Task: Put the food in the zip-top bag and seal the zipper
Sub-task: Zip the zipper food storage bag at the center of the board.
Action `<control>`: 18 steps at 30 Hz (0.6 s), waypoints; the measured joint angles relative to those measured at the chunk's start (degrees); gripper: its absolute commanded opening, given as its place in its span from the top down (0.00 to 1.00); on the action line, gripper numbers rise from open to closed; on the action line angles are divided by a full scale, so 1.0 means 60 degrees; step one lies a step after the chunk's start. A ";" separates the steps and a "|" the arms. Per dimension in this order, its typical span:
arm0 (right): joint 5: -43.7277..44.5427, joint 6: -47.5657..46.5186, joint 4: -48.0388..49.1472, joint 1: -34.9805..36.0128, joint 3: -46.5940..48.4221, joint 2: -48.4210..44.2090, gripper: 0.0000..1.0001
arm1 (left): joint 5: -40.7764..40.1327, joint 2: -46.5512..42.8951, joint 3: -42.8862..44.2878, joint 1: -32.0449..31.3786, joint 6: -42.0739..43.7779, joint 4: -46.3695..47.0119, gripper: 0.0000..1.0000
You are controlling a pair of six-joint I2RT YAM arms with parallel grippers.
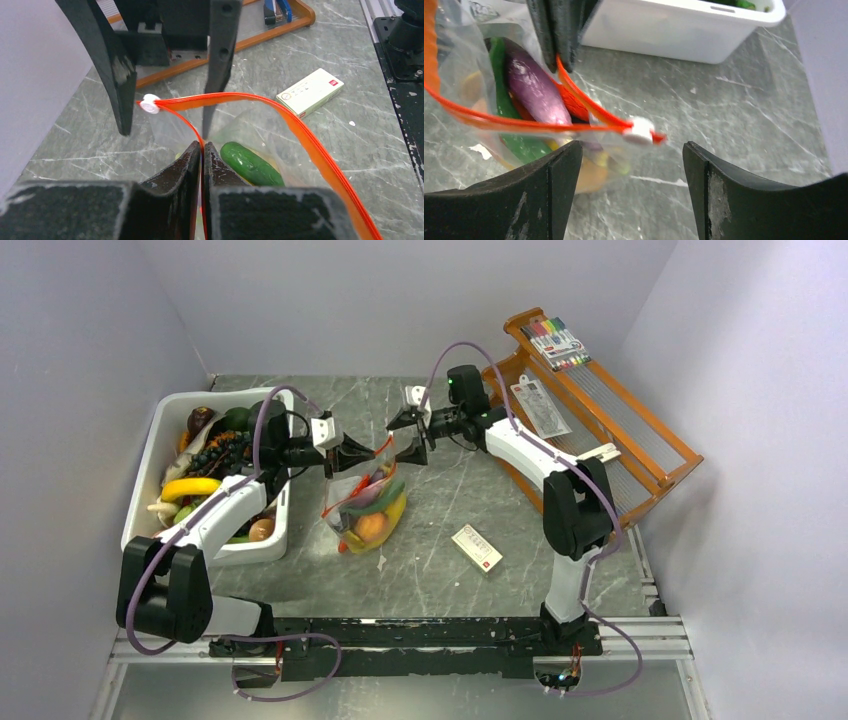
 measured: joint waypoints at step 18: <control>-0.0543 0.0302 0.0608 0.0255 -0.0761 -0.0240 1.00 | 0.0084 0.0018 0.0379 0.0000 0.0699 -0.0867 0.93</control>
